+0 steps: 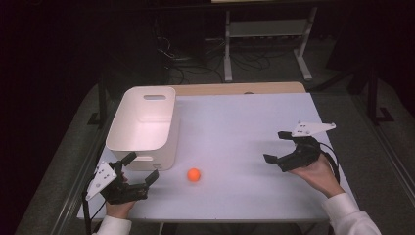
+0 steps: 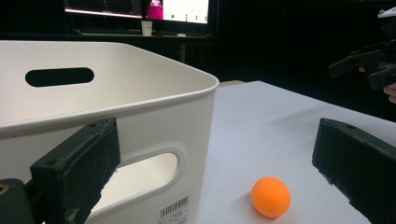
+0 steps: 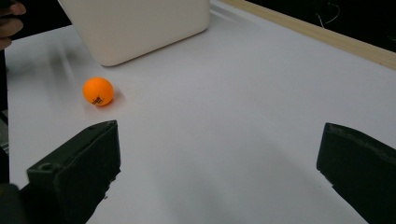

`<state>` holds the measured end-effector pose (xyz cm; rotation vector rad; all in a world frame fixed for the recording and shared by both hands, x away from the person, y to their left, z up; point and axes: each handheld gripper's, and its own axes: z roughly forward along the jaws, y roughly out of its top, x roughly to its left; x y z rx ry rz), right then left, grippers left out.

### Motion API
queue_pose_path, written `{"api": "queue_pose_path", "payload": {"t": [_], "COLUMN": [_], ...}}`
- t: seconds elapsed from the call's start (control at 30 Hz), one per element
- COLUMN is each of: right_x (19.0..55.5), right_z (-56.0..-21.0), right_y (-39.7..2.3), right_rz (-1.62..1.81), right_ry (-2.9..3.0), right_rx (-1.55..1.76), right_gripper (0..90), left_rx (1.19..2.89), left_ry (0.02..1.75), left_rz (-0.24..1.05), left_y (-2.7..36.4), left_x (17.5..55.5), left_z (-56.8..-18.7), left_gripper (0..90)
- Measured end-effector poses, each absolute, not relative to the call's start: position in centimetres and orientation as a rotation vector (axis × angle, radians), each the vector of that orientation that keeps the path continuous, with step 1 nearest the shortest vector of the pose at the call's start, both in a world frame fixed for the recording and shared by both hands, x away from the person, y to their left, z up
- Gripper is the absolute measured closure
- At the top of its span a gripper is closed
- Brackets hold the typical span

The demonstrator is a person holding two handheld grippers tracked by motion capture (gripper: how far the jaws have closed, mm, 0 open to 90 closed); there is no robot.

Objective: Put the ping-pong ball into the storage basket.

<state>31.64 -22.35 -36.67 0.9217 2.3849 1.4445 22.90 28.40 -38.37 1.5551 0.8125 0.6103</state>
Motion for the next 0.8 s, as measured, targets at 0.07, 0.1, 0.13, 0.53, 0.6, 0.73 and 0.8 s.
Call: {"api": "queue_pose_path", "payload": {"t": [0.07, 0.1, 0.13, 0.53, 0.6, 0.73, 0.8], "right_x": [31.8, 31.8, 31.8, 32.0, 32.1, 32.2, 32.2], "right_z": [-36.6, -36.6, -36.6, -35.6, -35.4, -35.2, -35.0], "right_y": [-22.1, -22.1, -21.9, -21.0, -20.7, -20.3, -20.0], "right_rz": [1.433, 1.433, 1.424, 1.414, 1.413, 1.404, 1.404], "right_ry": [2.403, 2.403, 2.411, 2.437, 2.443, 2.458, 2.465], "right_rx": [0.914, 0.914, 0.906, 0.856, 0.845, 0.817, 0.816], "right_gripper": [0.0, 0.0, 0.0, 0.0, 0.0, 0.0, 0.0], "left_rx": [1.556, 1.557, 1.556, 1.553, 1.553, 1.554, 1.554], "left_ry": [0.811, 0.812, 0.811, 0.813, 0.813, 0.813, 0.814], "left_rz": [0.612, 0.611, 0.611, 0.611, 0.611, 0.612, 0.611], "left_y": [28.4, 28.4, 28.4, 28.4, 28.4, 28.4, 28.4], "left_x": [22.9, 22.9, 22.9, 22.9, 22.8, 22.8, 22.8], "left_z": [-38.4, -38.4, -38.4, -38.3, -38.3, -38.3, -38.3], "left_gripper": [0.4, 0.4, 0.4, 0.4, 0.4, 0.4, 0.4]}}
